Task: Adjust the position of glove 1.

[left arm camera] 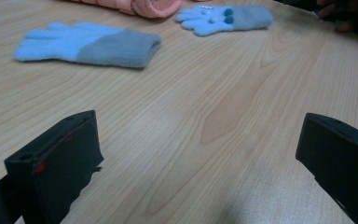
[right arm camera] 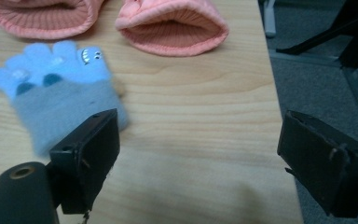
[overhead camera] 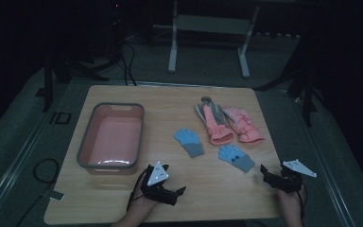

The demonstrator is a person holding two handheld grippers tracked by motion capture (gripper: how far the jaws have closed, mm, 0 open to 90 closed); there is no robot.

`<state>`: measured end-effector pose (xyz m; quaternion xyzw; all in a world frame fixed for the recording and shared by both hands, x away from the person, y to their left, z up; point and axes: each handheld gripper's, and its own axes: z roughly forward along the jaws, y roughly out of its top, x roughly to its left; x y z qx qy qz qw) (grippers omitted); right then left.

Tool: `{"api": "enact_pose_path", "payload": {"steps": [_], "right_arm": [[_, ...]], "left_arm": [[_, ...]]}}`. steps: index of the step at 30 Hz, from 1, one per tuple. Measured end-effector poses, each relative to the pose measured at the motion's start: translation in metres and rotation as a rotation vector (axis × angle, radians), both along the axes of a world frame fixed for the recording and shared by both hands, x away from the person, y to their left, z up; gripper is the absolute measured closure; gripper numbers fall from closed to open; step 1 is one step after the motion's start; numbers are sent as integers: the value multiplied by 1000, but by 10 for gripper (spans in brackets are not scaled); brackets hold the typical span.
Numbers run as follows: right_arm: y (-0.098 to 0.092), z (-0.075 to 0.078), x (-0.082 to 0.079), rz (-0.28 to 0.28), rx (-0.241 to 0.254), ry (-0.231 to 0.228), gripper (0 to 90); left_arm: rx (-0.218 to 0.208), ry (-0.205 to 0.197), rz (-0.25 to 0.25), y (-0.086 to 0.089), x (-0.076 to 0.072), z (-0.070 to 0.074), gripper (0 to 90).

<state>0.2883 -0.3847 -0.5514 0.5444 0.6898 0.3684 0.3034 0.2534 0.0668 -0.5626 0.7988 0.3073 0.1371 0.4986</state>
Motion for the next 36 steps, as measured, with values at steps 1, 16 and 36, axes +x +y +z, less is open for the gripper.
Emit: {"api": "enact_pose_path", "payload": {"steps": [1,16,36], "right_arm": [[1,0,0,4,-8,10,123],[-5,8,6,64,30,192,144],[12,99,14,122,18,-3,143]], "left_arm": [[4,-2,0,0,0,0,1],[-2,-1,2,0,0,0,1],[8,-8,-2,-1,-1,0,1]]}}
